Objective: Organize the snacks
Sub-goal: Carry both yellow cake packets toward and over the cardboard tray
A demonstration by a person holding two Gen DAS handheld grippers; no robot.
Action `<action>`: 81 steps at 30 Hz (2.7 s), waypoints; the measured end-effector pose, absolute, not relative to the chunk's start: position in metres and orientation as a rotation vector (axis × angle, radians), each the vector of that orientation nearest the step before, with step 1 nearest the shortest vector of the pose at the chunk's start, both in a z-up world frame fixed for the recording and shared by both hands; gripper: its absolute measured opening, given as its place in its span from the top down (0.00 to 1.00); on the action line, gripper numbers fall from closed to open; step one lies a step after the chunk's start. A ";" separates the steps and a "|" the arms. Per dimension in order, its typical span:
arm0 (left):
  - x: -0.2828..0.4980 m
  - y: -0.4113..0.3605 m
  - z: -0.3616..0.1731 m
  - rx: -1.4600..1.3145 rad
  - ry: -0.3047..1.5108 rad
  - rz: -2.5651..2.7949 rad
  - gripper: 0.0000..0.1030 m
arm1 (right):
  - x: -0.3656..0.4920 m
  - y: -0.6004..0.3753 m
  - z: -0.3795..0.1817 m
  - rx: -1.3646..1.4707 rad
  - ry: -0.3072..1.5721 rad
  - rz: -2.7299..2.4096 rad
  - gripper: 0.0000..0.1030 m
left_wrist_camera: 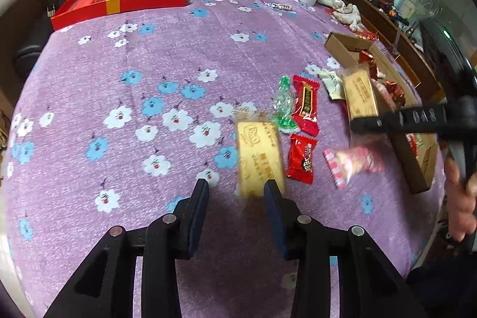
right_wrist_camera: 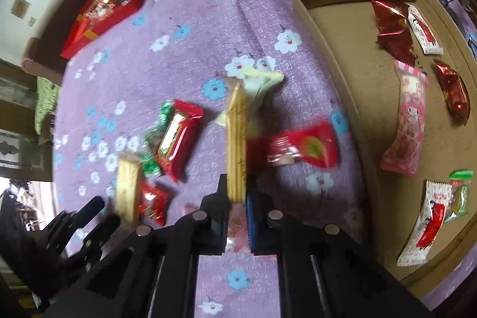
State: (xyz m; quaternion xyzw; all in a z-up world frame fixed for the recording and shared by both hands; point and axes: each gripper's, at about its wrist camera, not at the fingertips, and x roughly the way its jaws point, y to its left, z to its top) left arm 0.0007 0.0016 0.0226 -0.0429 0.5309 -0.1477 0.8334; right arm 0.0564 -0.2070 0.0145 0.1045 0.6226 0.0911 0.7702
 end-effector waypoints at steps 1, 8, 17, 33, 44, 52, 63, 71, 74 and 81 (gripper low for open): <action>0.003 0.001 0.023 -0.099 1.126 -0.318 0.58 | 0.052 -0.209 0.018 0.232 1.339 0.213 0.91; 0.013 -0.020 0.020 -0.037 1.151 -0.343 0.33 | 0.003 -0.207 0.034 0.232 1.338 0.491 0.91; 0.017 -0.032 0.014 0.091 1.086 -0.270 0.62 | -0.033 -0.182 -0.001 0.037 1.508 0.695 0.90; -0.025 -0.008 0.017 -0.015 1.118 -0.218 0.65 | -0.039 -0.169 0.019 -0.260 1.361 0.527 0.59; -0.020 -0.017 0.014 0.043 1.071 -0.182 0.66 | -0.047 -0.134 -0.003 -0.339 1.350 0.496 0.68; -0.034 -0.014 0.023 -0.049 1.062 -0.199 0.66 | -0.046 -0.165 0.019 -0.201 1.275 0.506 0.68; -0.051 -0.032 0.045 -0.051 1.032 -0.168 0.66 | -0.049 -0.183 0.039 -0.165 1.214 0.567 0.68; -0.054 -0.065 0.055 -0.038 1.028 -0.174 0.66 | -0.048 -0.216 0.045 -0.119 1.195 0.567 0.68; -0.053 -0.083 0.060 -0.023 1.023 -0.194 0.66 | -0.048 -0.237 0.048 -0.091 1.189 0.550 0.68; -0.045 -0.128 0.073 0.022 1.010 -0.249 0.66 | -0.050 -0.283 0.055 -0.027 1.171 0.501 0.68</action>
